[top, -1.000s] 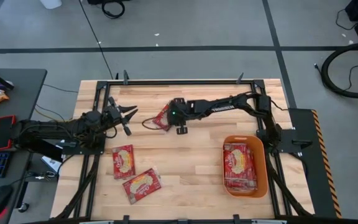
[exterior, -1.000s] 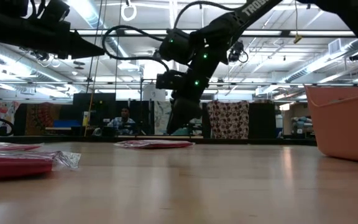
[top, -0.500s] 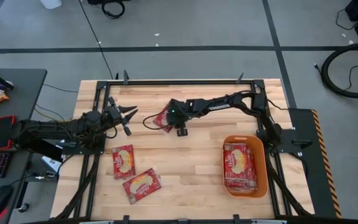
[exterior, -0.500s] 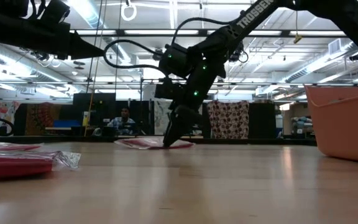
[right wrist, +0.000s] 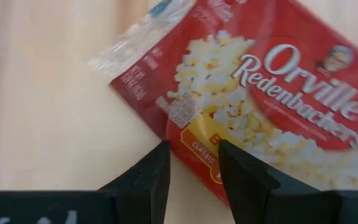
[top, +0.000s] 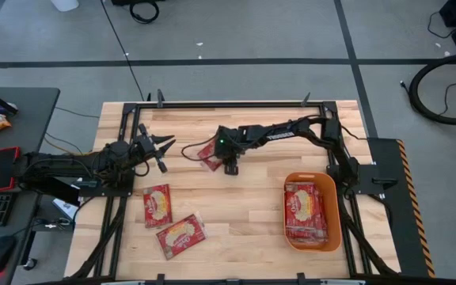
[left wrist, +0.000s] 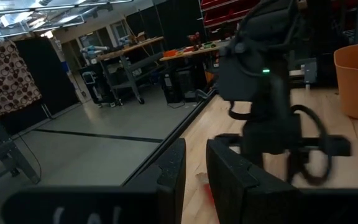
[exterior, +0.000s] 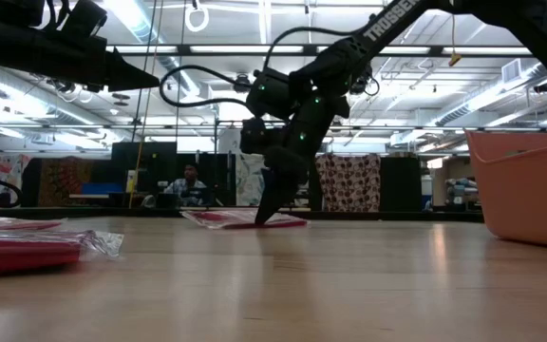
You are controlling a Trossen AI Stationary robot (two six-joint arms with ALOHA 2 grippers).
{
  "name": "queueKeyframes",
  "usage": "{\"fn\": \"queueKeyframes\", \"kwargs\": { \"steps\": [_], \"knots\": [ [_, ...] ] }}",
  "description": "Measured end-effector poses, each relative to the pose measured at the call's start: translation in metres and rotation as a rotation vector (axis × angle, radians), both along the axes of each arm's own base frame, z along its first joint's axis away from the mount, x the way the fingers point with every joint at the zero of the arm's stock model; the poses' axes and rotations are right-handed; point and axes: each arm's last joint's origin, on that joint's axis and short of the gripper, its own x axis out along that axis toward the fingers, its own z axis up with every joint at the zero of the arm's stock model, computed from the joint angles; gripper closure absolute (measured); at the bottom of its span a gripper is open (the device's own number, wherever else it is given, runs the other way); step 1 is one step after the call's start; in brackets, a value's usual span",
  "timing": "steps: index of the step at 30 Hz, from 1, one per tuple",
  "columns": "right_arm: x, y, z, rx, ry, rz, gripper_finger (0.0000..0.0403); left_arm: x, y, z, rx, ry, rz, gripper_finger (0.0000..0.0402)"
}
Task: Sort popcorn bags into baskets
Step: Put the red popcorn bag into the orange bin
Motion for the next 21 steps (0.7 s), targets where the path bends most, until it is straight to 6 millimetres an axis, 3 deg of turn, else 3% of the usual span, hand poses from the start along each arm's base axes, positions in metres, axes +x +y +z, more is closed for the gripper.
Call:
{"fn": "queueKeyframes", "kwargs": {
  "steps": [6,10,17,21],
  "knots": [
    [-0.007,0.029,-0.004,0.136,0.137,-0.046,0.0263,0.0,0.0,-0.001,0.0,0.007,0.0,0.0334],
    [-0.013,0.048,0.007,0.184,0.183,-0.041,0.0263,0.0,0.0,-0.001,0.0,0.01,0.0,0.0334],
    [-0.019,0.079,0.05,-0.071,0.094,0.009,0.0263,0.0,0.0,-0.001,-0.001,0.009,0.0,0.0334],
    [-0.023,0.096,0.054,-0.211,0.116,0.17,0.0263,0.0,0.0,-0.001,-0.001,0.009,0.0,0.0334]
  ]
}}
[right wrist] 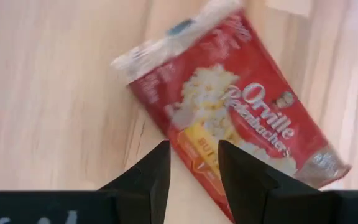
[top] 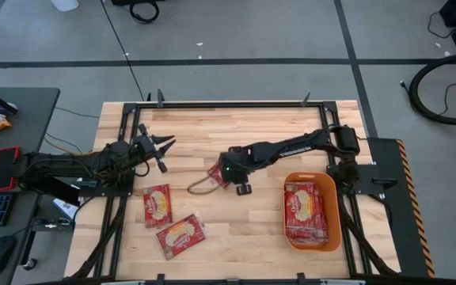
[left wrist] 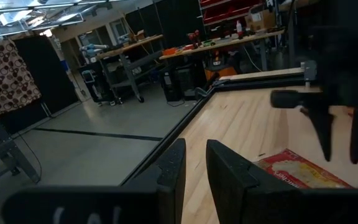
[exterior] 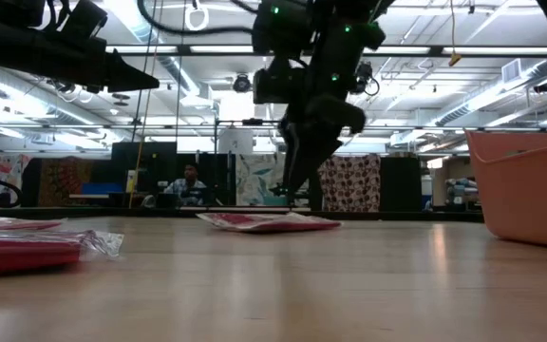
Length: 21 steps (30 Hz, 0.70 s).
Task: Sort popcorn bags into baskets
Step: Put the red popcorn bag into the orange bin
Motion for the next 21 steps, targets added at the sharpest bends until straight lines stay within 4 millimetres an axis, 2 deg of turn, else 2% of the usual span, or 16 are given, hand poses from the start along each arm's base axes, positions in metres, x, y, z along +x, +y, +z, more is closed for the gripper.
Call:
{"fn": "queueKeyframes", "kwargs": {
  "steps": [3,10,17,21],
  "knots": [
    [-0.001,0.007,0.0,-0.093,0.004,0.085,0.0263,0.0,0.0,0.0,0.0,0.0,0.0,0.0334],
    [-0.011,0.005,-0.024,-0.204,0.022,0.123,0.0263,0.0,0.0,0.0,0.0,0.001,0.0,0.0334],
    [-0.018,0.004,-0.042,-0.232,0.017,0.156,0.0263,0.0,0.0,0.0,-0.001,0.0,0.0,0.0334],
    [-0.018,0.004,-0.046,-0.238,-0.009,0.165,0.0263,0.0,0.0,0.0,-0.001,0.0,0.0,0.0334]
  ]
}}
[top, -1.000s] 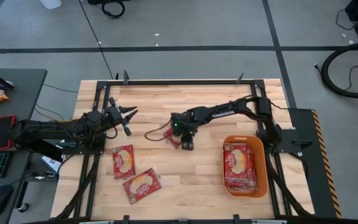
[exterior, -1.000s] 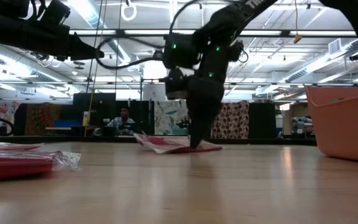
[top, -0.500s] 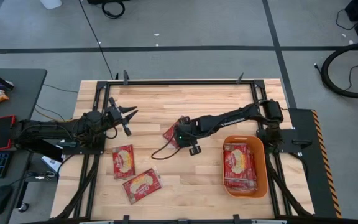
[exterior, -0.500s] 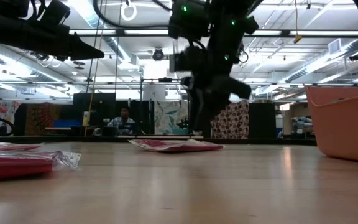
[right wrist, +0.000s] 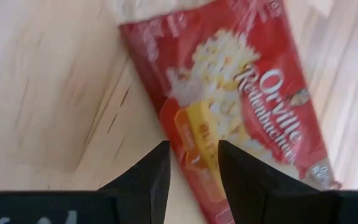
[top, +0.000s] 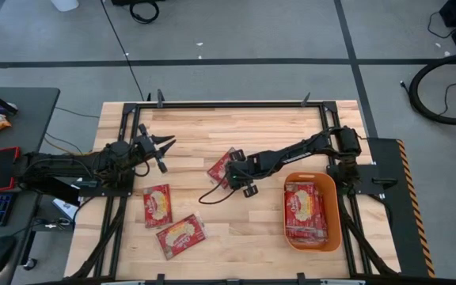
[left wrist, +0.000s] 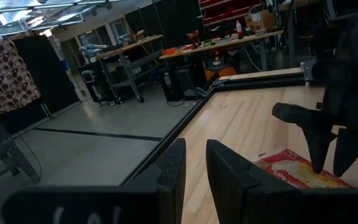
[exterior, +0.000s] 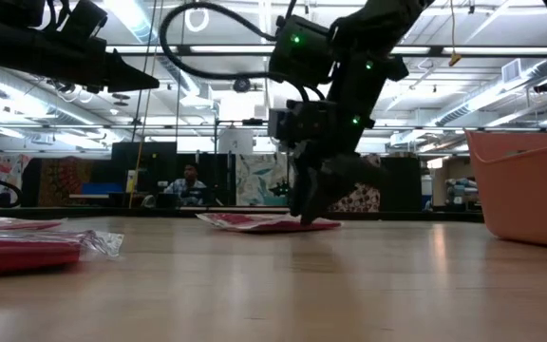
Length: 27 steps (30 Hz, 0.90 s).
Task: Sort popcorn bags into baskets
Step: Put the red popcorn bag into the orange bin
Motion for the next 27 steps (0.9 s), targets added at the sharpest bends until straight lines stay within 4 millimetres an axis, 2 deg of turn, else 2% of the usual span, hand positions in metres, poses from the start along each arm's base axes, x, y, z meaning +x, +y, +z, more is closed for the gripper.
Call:
{"fn": "queueKeyframes", "kwargs": {
  "steps": [7,27],
  "knots": [
    [-0.0032,-0.0006,-0.0055,0.001,0.005,0.001,0.0263,0.0,0.0,0.0,0.0,0.0,0.0,0.0334],
    [-0.0022,-0.0007,-0.0049,0.005,-0.009,-0.006,0.0263,0.0,0.0,0.0,0.0,0.0,0.0,0.0334]
  ]
}}
